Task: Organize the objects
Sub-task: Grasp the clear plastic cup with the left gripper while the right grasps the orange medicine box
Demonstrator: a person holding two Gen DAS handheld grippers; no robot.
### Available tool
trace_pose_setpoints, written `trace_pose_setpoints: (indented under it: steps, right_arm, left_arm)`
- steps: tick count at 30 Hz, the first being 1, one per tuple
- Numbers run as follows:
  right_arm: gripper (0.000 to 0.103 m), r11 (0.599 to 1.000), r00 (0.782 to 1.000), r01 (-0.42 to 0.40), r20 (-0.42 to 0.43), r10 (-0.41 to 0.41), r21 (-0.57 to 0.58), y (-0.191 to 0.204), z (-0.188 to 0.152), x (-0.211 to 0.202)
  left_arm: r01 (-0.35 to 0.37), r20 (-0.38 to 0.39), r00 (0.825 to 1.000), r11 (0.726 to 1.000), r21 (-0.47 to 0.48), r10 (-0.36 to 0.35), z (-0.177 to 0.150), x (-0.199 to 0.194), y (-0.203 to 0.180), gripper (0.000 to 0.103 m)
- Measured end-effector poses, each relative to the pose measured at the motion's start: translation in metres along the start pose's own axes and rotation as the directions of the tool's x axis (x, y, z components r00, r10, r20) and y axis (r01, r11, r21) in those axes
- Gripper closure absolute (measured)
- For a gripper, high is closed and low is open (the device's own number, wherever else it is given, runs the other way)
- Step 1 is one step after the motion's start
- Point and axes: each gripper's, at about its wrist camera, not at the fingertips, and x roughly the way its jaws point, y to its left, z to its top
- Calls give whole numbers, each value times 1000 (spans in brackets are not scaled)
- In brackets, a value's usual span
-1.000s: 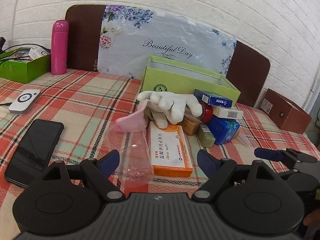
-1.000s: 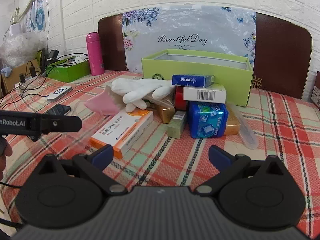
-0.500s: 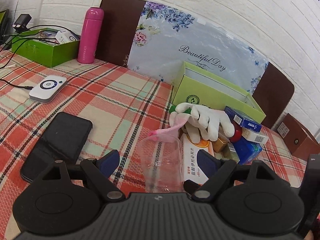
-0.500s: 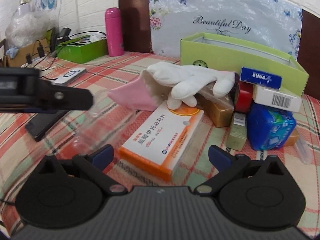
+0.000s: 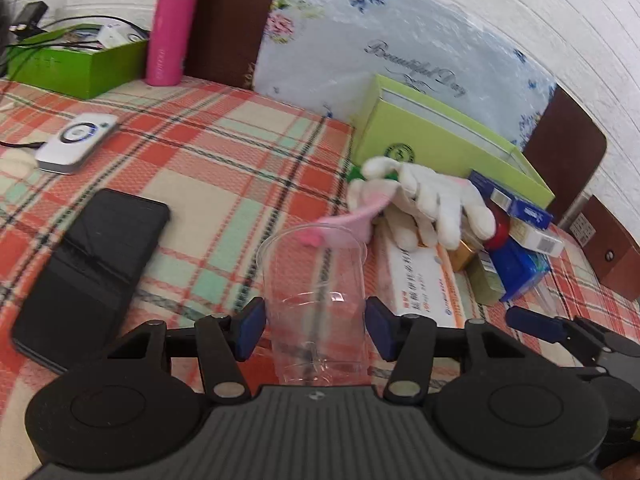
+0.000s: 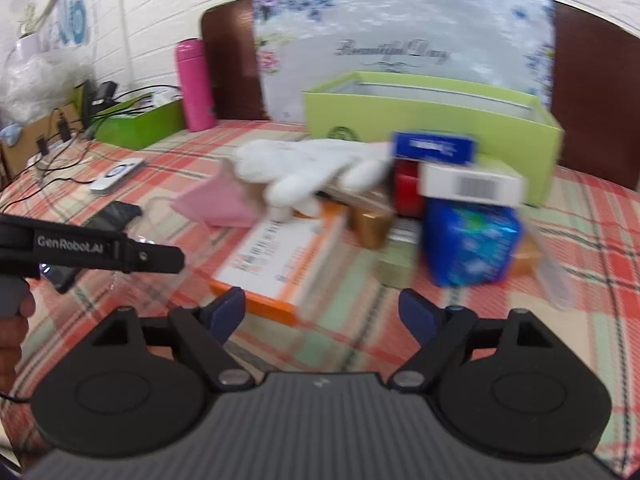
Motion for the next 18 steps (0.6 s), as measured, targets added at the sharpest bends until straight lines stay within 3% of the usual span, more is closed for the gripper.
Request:
trace_pose_setpoints:
  steps: [1,3,5,8,13,15,18]
  right_arm:
    - [16,1000,1000,-8,-9,8,-12,8,5,7]
    - [2,999,999,19,-29,-20,-33,24,12,26]
    - [1,999,998,37,-56,-38,-24,31,15,42]
    - [32,1000,997,13,-76,-15,-26,22,8,47]
    - [38,996,997,-11,-72,4,-89,-13,-15,6]
    - [38,993,996,-48,-85,40,-105,-32,-28,-16]
    - [38,994,994,-37,-104,26,-103,-55,-46,-46]
  left_arm:
    - [-13,8,1000,1000,-10,13,1,-3,4,46]
    - [-28,13,1000,999,-29,28,3,-5,11,46]
    - [-31,1,1000,999,-35,31,4,-4,11,46]
    - [-15,-15,1000,1000,-17,15,2,1,7,45]
    - [106,-74,992,993,56,-102,-5,8,-14,50]
    - [187,-104,979,975,117,-175,-10,9,-30,50]
    - [270,-143,958,948,171,-247,-17,12,-53,49]
